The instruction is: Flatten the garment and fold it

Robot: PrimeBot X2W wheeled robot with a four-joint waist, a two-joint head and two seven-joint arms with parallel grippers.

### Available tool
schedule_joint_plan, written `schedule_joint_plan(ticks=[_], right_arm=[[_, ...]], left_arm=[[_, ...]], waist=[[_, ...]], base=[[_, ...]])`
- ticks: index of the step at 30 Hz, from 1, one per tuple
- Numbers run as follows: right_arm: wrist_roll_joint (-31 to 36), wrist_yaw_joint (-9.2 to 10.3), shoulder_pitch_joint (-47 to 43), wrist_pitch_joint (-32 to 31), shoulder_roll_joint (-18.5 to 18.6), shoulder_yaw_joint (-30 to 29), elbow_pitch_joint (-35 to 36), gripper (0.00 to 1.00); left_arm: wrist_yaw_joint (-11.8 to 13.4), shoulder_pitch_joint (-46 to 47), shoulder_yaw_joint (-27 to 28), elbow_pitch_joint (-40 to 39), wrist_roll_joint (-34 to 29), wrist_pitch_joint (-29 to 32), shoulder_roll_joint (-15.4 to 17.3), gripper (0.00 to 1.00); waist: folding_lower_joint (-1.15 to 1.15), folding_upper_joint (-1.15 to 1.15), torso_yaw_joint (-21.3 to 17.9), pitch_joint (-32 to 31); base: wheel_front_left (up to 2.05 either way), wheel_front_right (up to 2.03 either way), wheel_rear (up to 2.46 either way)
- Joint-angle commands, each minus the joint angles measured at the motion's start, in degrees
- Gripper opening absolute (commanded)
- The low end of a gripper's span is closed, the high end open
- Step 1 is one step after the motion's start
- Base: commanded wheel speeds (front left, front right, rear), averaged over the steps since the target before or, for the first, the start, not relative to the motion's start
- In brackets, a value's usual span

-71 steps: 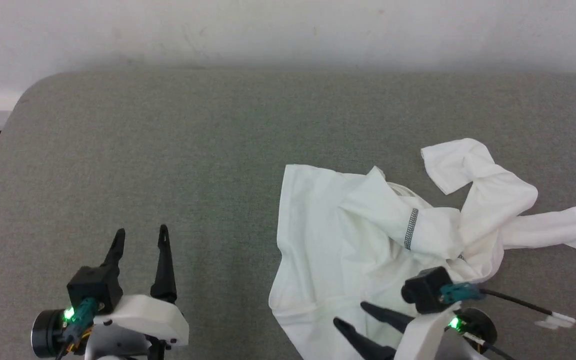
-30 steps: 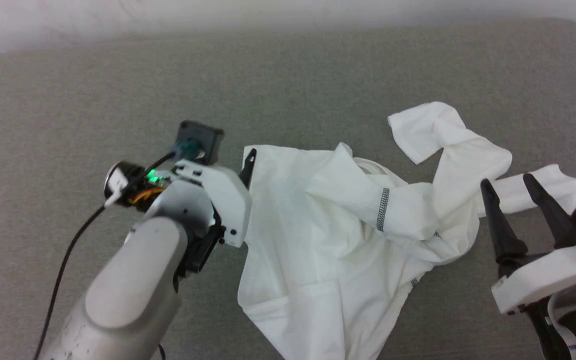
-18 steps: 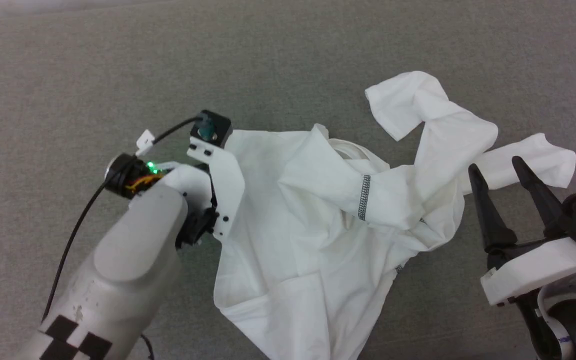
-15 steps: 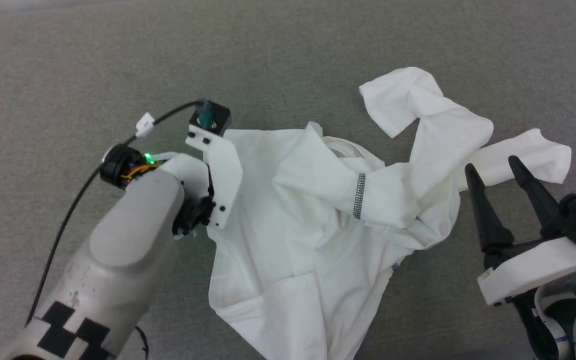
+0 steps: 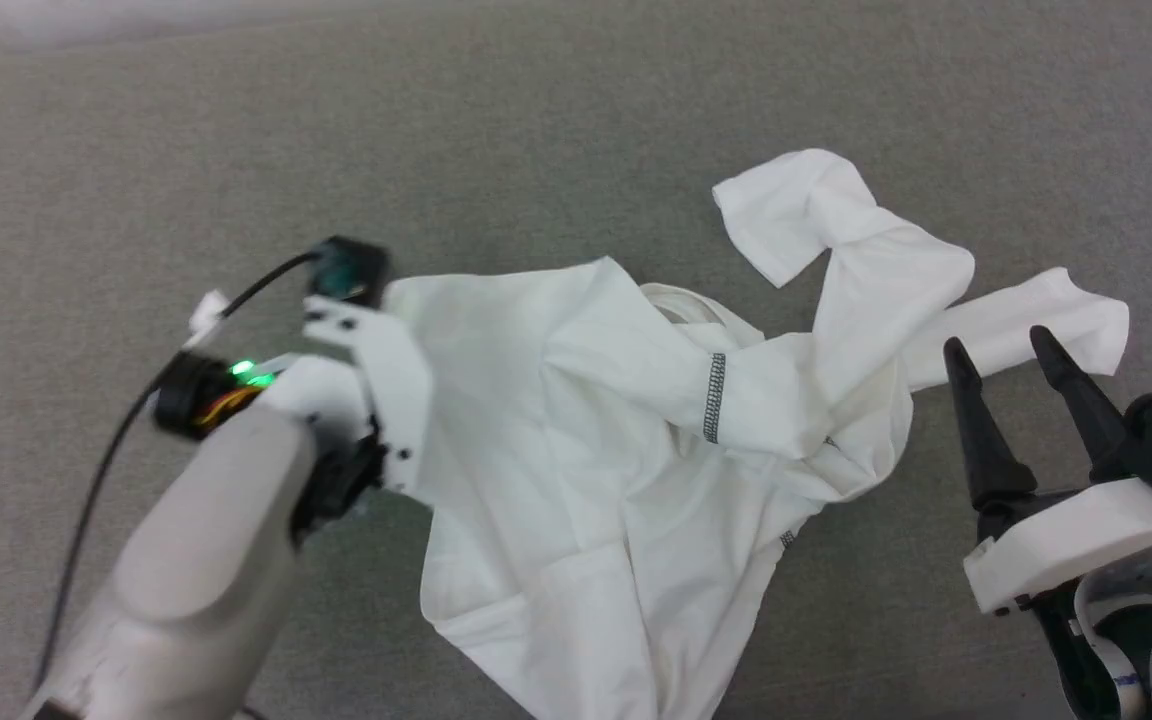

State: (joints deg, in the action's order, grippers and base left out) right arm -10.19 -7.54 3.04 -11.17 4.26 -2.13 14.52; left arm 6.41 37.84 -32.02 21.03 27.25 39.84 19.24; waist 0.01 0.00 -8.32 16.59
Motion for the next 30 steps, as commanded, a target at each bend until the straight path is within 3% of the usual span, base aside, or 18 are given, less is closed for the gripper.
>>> schedule_joint_plan(ticks=[1, 9, 13, 16, 17, 18, 19, 24, 30], right_arm=[[-0.03, 0.05, -0.48, -0.29, -0.26, -0.18, -0.13, 1.00], [-0.54, 0.05, -2.59, -1.99, -0.49, -1.27, 0.55, 1.00], [-0.69, 0.05, -3.45, -2.55, -0.56, -1.91, 1.33, 1.00], [-0.80, 0.05, -3.76, -2.94, -0.60, -2.03, 1.65, 1.00], [-0.80, 0.05, -3.80, -3.04, -0.60, -2.02, 1.72, 1.00], [-0.82, 0.05, -3.81, -3.17, -0.57, -1.93, 1.77, 1.00], [-0.84, 0.05, -3.79, -3.31, -0.50, -1.85, 1.81, 1.00], [-0.98, 0.05, -3.80, -3.78, -0.19, -1.78, 1.94, 1.00], [-1.10, 0.05, -4.18, -4.06, 0.01, -1.83, 1.95, 1.00]], left_arm=[[2.02, -3.16, 1.58, -1.81, -0.24, -1.34, 2.65, 0.00], [16.04, -25.91, 12.92, -19.69, 0.84, -6.58, 13.57, 0.00], [22.85, -39.14, 18.27, -24.38, 2.76, -7.77, 15.15, 0.00], [25.66, -45.71, 20.30, -25.76, 3.62, -8.72, 14.98, 0.00], [26.06, -47.08, 20.48, -25.94, 3.88, -8.87, 14.77, 0.00], [26.37, -48.03, 20.55, -26.20, 4.13, -9.03, 14.40, 0.40], [26.37, -48.49, 20.46, -26.85, 4.41, -9.35, 13.89, 1.00], [24.77, -45.97, 18.83, -32.99, 2.58, -12.78, 13.20, 1.00], [20.14, -36.57, 13.29, -39.62, -1.18, -12.35, 13.68, 1.00]], waist=[[-0.01, 0.00, 1.80, -2.11], [-0.01, 0.00, 4.91, -6.04], [-0.01, 0.00, 6.06, -6.69], [-0.01, 0.00, 6.64, -6.93], [-0.01, 0.00, 6.76, -7.03], [-0.01, 0.00, 6.80, -7.09], [-0.01, 0.00, 6.82, -7.14], [-0.01, 0.00, 6.83, -7.93], [-0.01, 0.00, 6.40, -8.87]], base=[[0.00, 0.00, 0.00], [0.00, 0.00, 0.00], [0.00, 0.00, 0.00], [0.00, 0.00, 0.00], [0.00, 0.00, 0.00], [0.00, 0.00, 0.00], [0.00, 0.00, 0.00], [0.00, 0.00, 0.00], [0.00, 0.00, 0.00]])
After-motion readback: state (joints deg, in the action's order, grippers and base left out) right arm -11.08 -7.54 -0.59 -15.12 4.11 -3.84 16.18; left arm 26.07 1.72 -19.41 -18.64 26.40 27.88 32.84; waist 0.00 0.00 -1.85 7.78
